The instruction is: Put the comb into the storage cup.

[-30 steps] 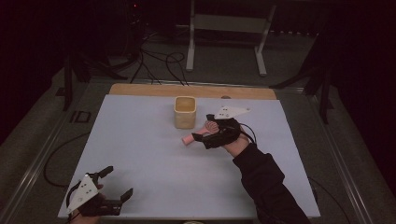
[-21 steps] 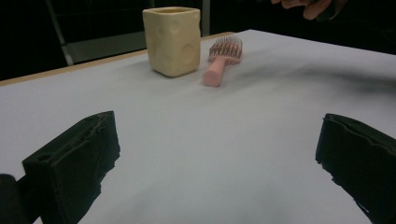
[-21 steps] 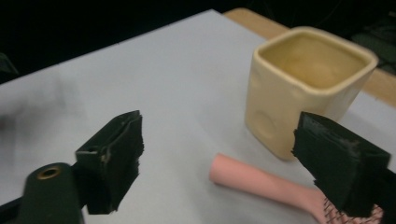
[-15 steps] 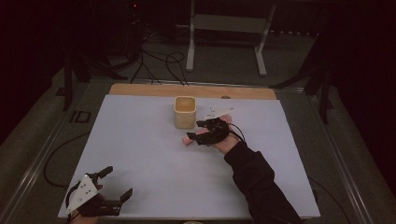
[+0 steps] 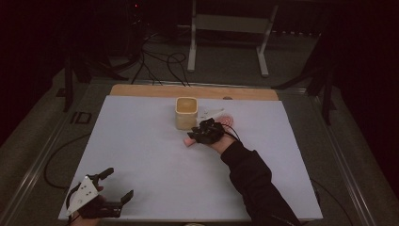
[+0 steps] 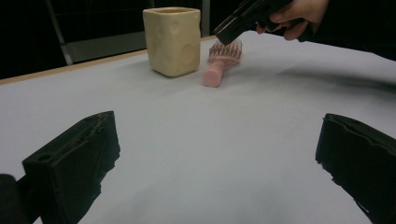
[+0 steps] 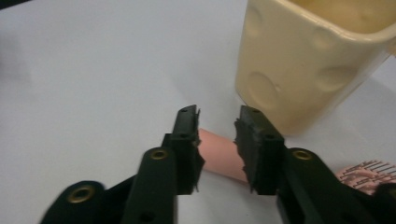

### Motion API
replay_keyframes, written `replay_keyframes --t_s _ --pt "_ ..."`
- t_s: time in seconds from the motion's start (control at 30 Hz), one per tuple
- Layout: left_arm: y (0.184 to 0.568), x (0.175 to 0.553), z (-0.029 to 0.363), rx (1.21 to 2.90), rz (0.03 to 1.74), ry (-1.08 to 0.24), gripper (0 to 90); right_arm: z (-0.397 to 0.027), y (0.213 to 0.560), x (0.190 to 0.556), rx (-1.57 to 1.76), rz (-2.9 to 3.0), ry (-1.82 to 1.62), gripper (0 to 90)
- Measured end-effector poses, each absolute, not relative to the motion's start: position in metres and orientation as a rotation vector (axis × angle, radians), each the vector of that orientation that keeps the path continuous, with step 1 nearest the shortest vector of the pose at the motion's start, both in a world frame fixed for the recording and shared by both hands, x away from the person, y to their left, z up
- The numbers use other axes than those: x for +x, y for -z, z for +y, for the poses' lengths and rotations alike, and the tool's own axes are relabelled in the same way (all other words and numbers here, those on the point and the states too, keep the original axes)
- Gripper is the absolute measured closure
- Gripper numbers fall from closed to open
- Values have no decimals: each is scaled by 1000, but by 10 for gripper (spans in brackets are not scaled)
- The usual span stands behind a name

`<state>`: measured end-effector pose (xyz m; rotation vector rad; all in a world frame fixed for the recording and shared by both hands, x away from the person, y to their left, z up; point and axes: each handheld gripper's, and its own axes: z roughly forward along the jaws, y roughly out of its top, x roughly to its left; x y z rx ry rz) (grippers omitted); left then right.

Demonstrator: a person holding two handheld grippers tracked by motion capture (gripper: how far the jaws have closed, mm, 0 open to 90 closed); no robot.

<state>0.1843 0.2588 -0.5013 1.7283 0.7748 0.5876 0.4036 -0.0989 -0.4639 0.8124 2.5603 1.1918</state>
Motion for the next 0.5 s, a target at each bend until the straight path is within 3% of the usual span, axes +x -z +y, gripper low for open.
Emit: replay_keyframes --t_s 0.33,0.5 --pt "501 184 260 1721 773 -581 4 -83 473 415 846 2580 -1090 892" --pt "501 184 260 1719 770 -577 4 -75 476 419 880 2585 -1079 900"
